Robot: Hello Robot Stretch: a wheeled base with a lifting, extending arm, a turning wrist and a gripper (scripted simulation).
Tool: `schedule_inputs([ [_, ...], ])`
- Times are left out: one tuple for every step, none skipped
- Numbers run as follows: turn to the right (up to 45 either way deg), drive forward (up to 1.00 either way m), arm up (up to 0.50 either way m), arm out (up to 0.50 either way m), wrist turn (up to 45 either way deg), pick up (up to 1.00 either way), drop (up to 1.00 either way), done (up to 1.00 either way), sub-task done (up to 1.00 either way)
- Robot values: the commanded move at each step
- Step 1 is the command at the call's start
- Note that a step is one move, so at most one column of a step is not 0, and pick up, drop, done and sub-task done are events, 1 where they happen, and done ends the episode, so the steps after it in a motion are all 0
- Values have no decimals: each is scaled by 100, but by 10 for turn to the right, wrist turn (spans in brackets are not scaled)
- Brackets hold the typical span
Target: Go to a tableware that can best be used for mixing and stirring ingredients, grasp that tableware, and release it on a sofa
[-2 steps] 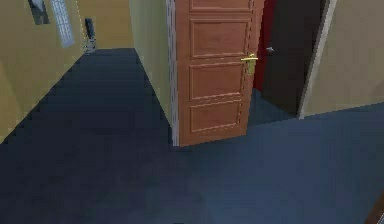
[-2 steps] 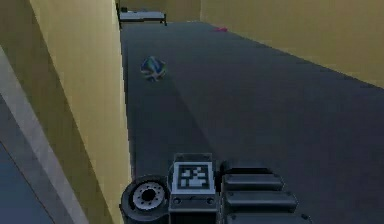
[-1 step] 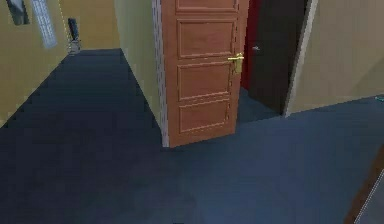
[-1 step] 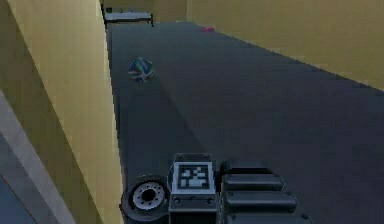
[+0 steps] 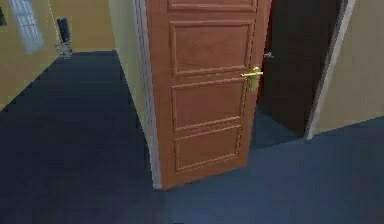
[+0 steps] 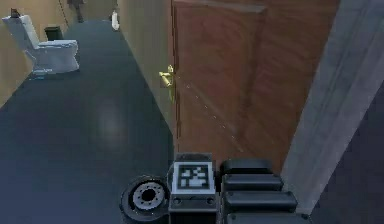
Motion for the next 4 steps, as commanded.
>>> schedule_inputs([
  [360,0,0,0,0,0,0,0,0],
  [0,100,0,0,0,0,0,0,0],
  [0,55,0,0,0,0,0,0,0],
  [-90,0,0,0,0,0,0,0,0],
])
